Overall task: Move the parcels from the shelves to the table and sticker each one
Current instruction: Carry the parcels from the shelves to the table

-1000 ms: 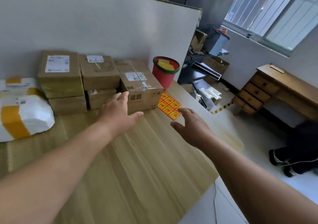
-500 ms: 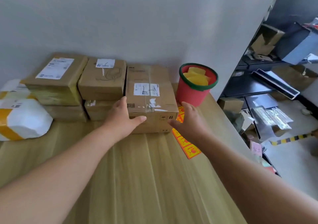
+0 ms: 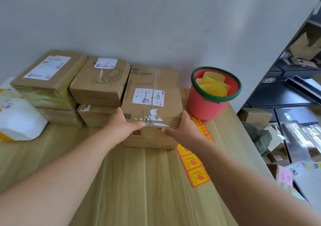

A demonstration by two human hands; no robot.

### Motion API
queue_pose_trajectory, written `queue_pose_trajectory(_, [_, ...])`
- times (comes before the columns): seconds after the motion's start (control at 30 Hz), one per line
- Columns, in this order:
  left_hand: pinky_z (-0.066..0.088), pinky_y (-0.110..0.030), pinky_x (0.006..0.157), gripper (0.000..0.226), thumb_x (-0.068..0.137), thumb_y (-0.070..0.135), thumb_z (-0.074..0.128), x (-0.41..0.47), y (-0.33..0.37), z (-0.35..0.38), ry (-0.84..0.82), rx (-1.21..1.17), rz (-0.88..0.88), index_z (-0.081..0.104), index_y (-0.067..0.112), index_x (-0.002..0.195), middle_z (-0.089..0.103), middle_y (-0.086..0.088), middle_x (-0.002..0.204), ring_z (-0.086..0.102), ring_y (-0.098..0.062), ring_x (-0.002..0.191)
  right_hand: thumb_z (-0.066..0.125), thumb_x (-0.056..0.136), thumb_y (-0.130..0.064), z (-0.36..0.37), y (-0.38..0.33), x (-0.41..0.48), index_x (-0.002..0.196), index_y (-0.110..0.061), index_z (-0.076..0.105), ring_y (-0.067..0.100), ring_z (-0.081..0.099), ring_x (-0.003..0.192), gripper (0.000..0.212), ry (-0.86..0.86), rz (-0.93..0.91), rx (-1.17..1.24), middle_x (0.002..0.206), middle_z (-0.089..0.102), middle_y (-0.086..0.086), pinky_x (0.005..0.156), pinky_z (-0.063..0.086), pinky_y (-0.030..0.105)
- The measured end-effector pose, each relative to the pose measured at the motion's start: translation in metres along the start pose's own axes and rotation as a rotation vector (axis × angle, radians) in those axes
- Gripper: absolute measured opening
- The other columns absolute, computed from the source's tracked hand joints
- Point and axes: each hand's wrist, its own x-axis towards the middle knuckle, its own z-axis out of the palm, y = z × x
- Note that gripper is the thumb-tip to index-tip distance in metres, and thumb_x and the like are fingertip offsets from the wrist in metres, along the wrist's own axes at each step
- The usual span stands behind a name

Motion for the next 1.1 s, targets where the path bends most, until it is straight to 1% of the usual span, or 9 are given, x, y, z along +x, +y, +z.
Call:
queue_pose_trajectory(0.1, [0.046, -0.042, 0.096, 0.067, 0.063, 0.041, 0.083, -0.007, -0.004, 0.002, 0.005, -0.008, 0.034, 0.046, 0.023, 0.115, 0.060, 0.005, 0.113, 0.057, -0.018, 0.105, 0.079, 0.074, -0.038, -0.001, 0.003, -0.008, 0.119, -0.022, 0.040, 0.013, 0.057, 0.091, 0.061, 0.022, -0.031, -0.007, 0.105, 0.058, -0.007, 0.075, 0.048, 0.028])
queue_pose_trajectory(0.27, [0.049, -0.041, 0.092, 0.066, 0.062, 0.041, 0.083, -0.041, -0.005, 0.001, 0.014, -0.026, 0.100, 0.048, 0.022, 0.115, 0.062, 0.006, 0.109, 0.060, -0.016, 0.101, 0.079, 0.072, -0.040, -0.010, 0.006, -0.041, 0.116, -0.022, 0.044, 0.013, 0.060, 0.092, 0.059, 0.061, -0.054, -0.029, 0.103, 0.061, -0.009, 0.078, 0.053, 0.035])
queue_pose_trajectory(0.47, [0.051, -0.041, 0.091, 0.074, 0.046, 0.057, 0.075, -0.107, -0.011, -0.012, 0.008, -0.102, 0.169, 0.048, 0.031, 0.111, 0.064, 0.014, 0.105, 0.062, -0.012, 0.099, 0.080, 0.071, -0.037, -0.022, 0.000, -0.110, 0.119, -0.026, 0.045, 0.005, 0.058, 0.086, 0.061, 0.136, -0.102, -0.034, 0.096, 0.059, -0.019, 0.064, 0.046, 0.025])
queue_pose_trajectory(0.6, [0.051, -0.041, 0.090, 0.084, 0.041, 0.066, 0.072, -0.156, -0.025, -0.028, 0.000, -0.115, 0.206, 0.046, 0.032, 0.114, 0.063, 0.015, 0.107, 0.062, -0.011, 0.099, 0.080, 0.070, -0.038, -0.021, -0.006, -0.169, 0.110, -0.029, 0.048, 0.000, 0.060, 0.078, 0.052, 0.155, -0.115, -0.040, 0.092, 0.061, -0.019, 0.056, 0.046, 0.022])
queue_pose_trajectory(0.73, [0.051, -0.041, 0.091, 0.101, 0.041, 0.070, 0.071, -0.207, -0.048, -0.052, 0.001, -0.094, 0.233, 0.041, 0.028, 0.128, 0.062, 0.013, 0.114, 0.061, -0.013, 0.103, 0.080, 0.067, -0.042, -0.007, -0.013, -0.228, 0.106, -0.029, 0.048, 0.006, 0.062, 0.083, 0.051, 0.183, -0.133, -0.055, 0.094, 0.064, -0.016, 0.072, 0.054, 0.036])
queue_pose_trajectory(0.8, [0.050, -0.039, 0.091, 0.100, 0.045, 0.067, 0.073, -0.235, -0.059, -0.065, 0.013, -0.074, 0.246, 0.042, 0.026, 0.130, 0.063, 0.013, 0.113, 0.061, -0.013, 0.103, 0.080, 0.068, -0.043, 0.004, -0.017, -0.257, 0.105, -0.028, 0.048, 0.005, 0.061, 0.084, 0.051, 0.193, -0.145, -0.058, 0.094, 0.063, -0.017, 0.072, 0.053, 0.034])
queue_pose_trajectory(0.9, [0.049, -0.035, 0.088, 0.077, 0.061, 0.051, 0.081, -0.267, -0.082, -0.081, 0.034, -0.056, 0.262, 0.045, 0.025, 0.123, 0.063, 0.012, 0.110, 0.060, -0.013, 0.100, 0.080, 0.068, -0.042, 0.025, -0.021, -0.297, 0.108, -0.026, 0.047, 0.008, 0.061, 0.087, 0.054, 0.205, -0.144, -0.053, 0.096, 0.062, -0.016, 0.073, 0.052, 0.033])
queue_pose_trajectory(0.97, [0.049, -0.036, 0.090, 0.085, 0.058, 0.055, 0.079, -0.286, -0.101, -0.091, 0.039, -0.031, 0.257, 0.042, 0.024, 0.129, 0.062, 0.012, 0.112, 0.060, -0.014, 0.102, 0.080, 0.069, -0.041, 0.041, -0.021, -0.321, 0.110, -0.025, 0.047, 0.010, 0.061, 0.089, 0.055, 0.195, -0.141, -0.028, 0.099, 0.062, -0.015, 0.076, 0.053, 0.036])
queue_pose_trajectory(1.1, [0.048, -0.034, 0.089, 0.095, 0.055, 0.058, 0.077, -0.319, -0.140, -0.103, 0.029, -0.021, 0.228, 0.039, 0.023, 0.134, 0.062, 0.012, 0.114, 0.059, -0.013, 0.103, 0.081, 0.070, -0.039, 0.073, -0.020, -0.363, 0.112, -0.029, 0.044, 0.006, 0.058, 0.086, 0.056, 0.166, -0.136, -0.011, 0.096, 0.057, -0.020, 0.067, 0.049, 0.026])
